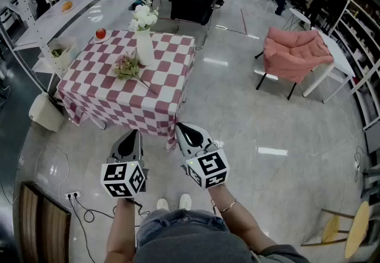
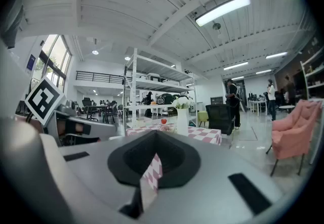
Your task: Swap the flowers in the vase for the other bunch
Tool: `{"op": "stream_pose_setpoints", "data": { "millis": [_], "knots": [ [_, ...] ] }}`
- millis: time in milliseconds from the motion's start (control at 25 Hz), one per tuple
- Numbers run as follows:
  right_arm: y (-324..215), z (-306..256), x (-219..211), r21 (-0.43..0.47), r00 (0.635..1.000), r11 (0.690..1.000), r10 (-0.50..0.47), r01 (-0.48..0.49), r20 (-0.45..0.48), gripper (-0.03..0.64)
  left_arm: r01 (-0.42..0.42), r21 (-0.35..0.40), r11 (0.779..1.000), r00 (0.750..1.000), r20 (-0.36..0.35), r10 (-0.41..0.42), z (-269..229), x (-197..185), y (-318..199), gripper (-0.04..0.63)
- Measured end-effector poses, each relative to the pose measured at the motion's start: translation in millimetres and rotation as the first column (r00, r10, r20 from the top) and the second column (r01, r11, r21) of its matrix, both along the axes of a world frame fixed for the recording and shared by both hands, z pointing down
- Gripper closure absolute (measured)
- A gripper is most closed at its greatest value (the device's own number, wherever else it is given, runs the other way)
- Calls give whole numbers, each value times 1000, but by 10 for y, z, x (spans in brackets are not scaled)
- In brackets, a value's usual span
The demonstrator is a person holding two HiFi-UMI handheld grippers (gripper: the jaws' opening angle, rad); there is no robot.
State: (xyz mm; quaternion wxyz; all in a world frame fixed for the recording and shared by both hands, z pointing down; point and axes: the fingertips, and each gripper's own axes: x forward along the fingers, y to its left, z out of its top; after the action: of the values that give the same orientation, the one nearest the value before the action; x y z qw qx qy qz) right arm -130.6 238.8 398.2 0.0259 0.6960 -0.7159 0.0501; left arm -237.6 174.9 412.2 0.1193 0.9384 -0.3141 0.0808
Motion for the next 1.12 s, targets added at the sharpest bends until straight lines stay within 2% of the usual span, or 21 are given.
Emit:
{"op": "stream_pose_setpoints", "data": {
  "millis": [240,360,480,640,800,1120],
  "knots": [
    [96,-56,45,12,1000,1000,-19,19,-16,609,25,33,999,999,32,-26,-5,57,117,578],
    [119,-90,76,21,999,999,-25,25,-26,607,28,26,999,999,20,-29,-14,86,155,578],
    [142,-130,136,51,1000,998,-23,23,-1,607,28,35,999,999,20,-29,-22,126,172,578],
    [191,-129,227,65,999,998,-20,17,35,607,38,84,996,998,48,-43,-53,167,192,578],
    [289,-137,311,67,999,998,-24,21,48,606,50,73,996,998,29,-53,-71,199,247,578],
    [331,-67,526,56,998,998,-8,5,63,606,83,96,992,995,49,-88,-58,237,243,578]
  ]
}}
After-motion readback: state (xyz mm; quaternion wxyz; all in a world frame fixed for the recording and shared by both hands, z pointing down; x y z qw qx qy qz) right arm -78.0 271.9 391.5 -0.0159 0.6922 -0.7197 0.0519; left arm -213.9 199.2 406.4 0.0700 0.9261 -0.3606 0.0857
